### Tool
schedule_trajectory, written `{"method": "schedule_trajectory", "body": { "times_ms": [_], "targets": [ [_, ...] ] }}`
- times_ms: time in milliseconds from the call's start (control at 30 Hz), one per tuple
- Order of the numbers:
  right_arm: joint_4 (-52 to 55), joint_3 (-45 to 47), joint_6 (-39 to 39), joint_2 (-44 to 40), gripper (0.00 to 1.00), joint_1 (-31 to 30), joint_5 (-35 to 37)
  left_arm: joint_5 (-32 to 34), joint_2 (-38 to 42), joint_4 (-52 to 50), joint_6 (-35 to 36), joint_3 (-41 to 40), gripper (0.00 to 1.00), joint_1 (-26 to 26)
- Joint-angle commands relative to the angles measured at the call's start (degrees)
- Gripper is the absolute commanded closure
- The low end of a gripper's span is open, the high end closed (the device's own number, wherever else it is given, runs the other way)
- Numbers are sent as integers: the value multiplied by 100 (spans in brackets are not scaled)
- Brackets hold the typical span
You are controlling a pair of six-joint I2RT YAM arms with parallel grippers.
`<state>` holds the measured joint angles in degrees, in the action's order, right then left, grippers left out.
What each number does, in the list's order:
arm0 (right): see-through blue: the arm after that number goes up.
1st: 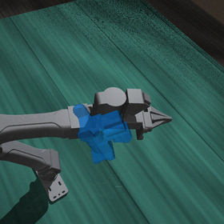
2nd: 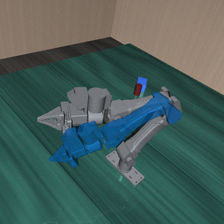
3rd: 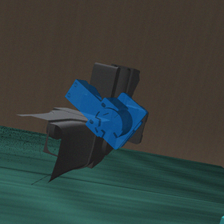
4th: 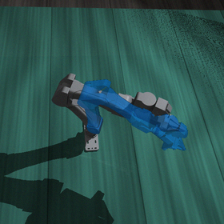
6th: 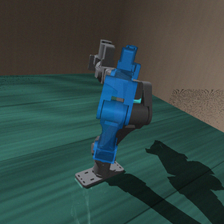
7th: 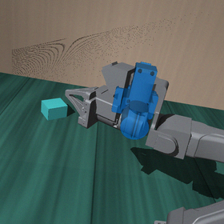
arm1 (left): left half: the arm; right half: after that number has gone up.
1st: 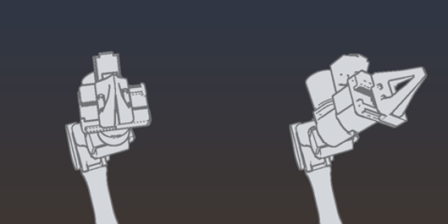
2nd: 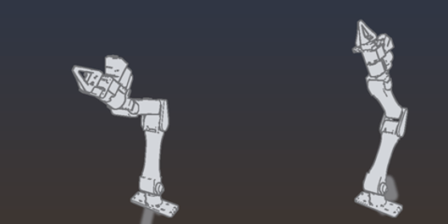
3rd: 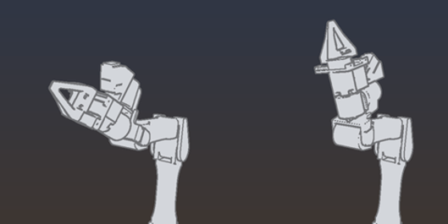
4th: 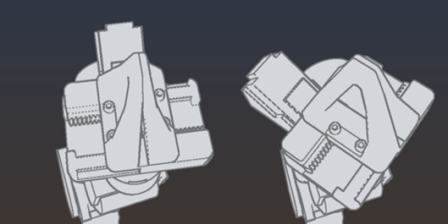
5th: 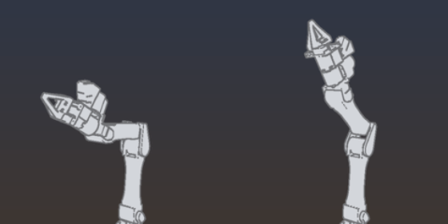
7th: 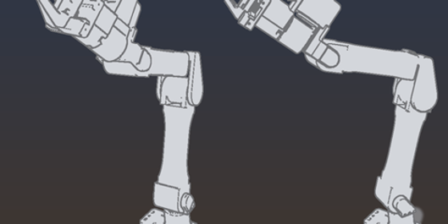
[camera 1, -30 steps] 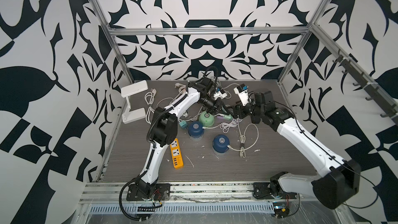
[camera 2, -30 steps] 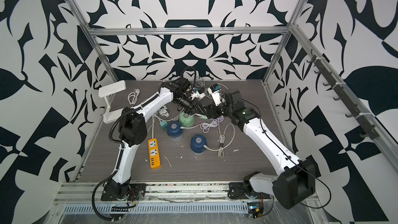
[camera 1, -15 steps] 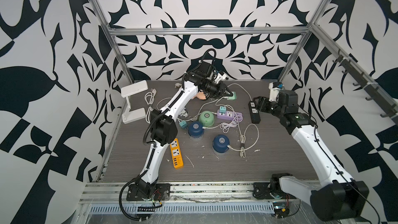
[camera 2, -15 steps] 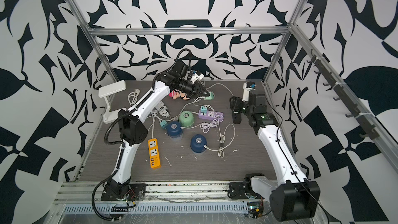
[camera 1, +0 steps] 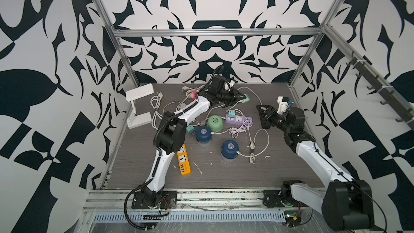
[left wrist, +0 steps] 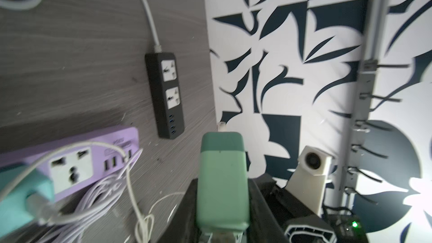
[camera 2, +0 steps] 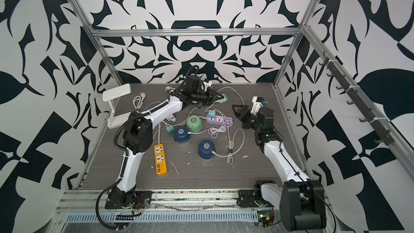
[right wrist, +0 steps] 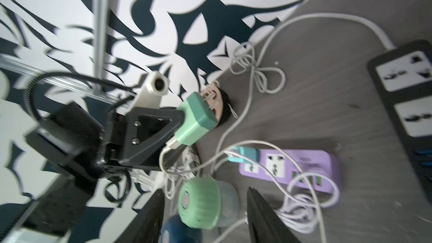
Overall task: Charge the cordless meat grinders
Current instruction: Pick up the plug from the center of the board.
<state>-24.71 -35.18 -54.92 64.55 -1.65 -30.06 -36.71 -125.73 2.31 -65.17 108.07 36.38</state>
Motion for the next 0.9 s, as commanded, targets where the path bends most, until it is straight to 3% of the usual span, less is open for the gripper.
{"method": "schedule_trajectory", "body": {
  "times_ms": [0, 233, 500, 867],
  "targets": [
    [-2400, 40, -1220, 154, 40, -101, 17, 527, 672, 2212, -1096, -394, 100, -17],
    [-2950, -481, -1357, 794, 40, -737, 385, 1343, 1082, 3758, -1747, -1480, 100, -34],
    [-4027, -709, -1810, 1459, 40, -995, 727, 1263, 1249, 4209, -1873, -2020, 100, -60],
    [-3718, -1008, -1668, 1791, 42, -1066, 844, 1190, 1384, 4842, -2146, -2632, 100, -96]
  ]
}}
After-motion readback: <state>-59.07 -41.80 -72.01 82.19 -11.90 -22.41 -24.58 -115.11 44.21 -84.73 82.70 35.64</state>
